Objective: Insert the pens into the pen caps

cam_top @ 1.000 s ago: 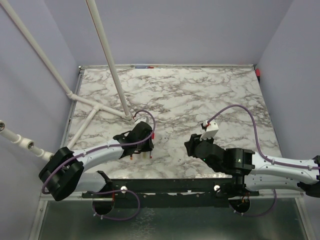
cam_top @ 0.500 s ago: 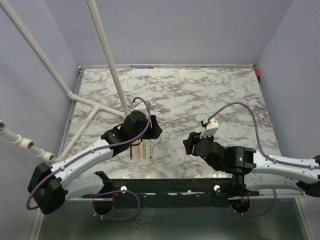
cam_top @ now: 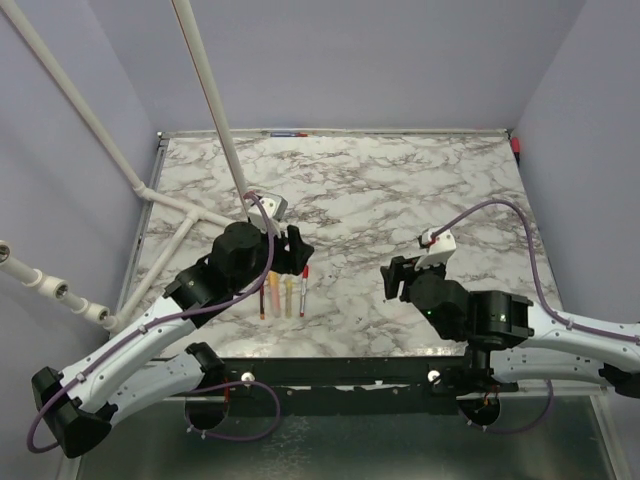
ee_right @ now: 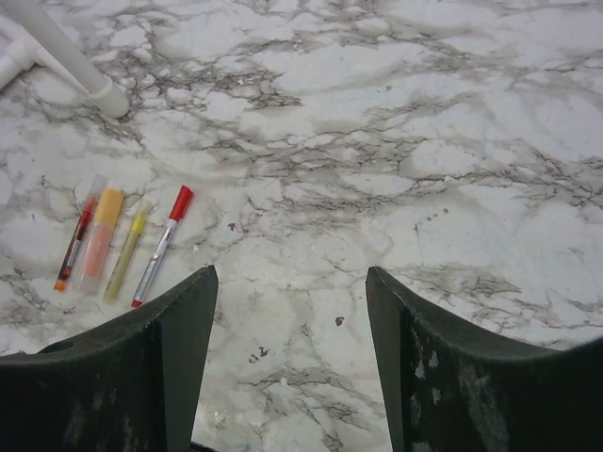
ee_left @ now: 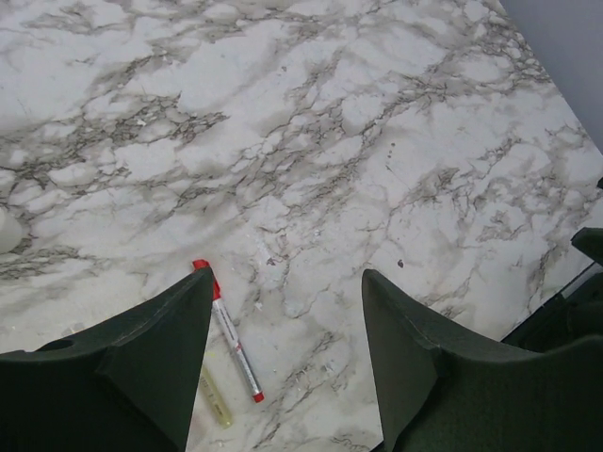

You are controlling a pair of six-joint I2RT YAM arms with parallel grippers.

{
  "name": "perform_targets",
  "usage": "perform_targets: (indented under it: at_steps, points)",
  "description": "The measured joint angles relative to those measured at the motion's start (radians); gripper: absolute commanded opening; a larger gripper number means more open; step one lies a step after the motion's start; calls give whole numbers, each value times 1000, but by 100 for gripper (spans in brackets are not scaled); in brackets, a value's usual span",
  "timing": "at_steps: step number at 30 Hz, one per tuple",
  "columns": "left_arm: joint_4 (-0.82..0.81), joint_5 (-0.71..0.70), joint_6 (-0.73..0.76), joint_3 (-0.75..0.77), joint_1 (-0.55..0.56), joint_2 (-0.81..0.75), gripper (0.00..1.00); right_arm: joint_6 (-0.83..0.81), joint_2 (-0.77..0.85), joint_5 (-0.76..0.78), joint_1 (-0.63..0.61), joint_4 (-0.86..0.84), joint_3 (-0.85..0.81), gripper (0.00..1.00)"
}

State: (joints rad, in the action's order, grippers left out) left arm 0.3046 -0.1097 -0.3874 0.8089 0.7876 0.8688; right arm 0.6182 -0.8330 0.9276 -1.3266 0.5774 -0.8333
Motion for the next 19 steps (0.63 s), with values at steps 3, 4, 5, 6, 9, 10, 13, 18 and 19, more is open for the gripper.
perform_targets:
  at_steps: [3, 4, 5, 6, 9, 10, 13, 18, 19]
  points:
    - [20, -19, 34, 3, 0, -41, 66, -30, 31, 22, 0, 1, -7, 68]
    - [27, -23, 43, 3, 0, -53, 66, -41, 38, 27, 0, 1, -13, 68]
    - [35, -27, 53, 3, 0, -68, 66, -49, 44, 31, 0, 0, -19, 69]
    - [39, -30, 59, 2, 0, -78, 66, -57, 52, 34, 0, 0, -22, 69]
    - [43, -37, 72, -1, 0, -115, 66, -84, 74, 40, 0, -6, -23, 69]
    - [42, -39, 77, -7, 0, -133, 66, -94, 80, 40, 0, -11, -23, 69]
    - [43, -41, 82, -21, 0, -166, 66, -116, 90, 40, 0, -31, -22, 69]
    - [46, -41, 98, -34, 0, -181, 69, -140, 82, 40, 0, -58, -21, 69]
    - [46, -41, 99, -35, 0, -180, 69, -143, 77, 40, 0, -62, -21, 70]
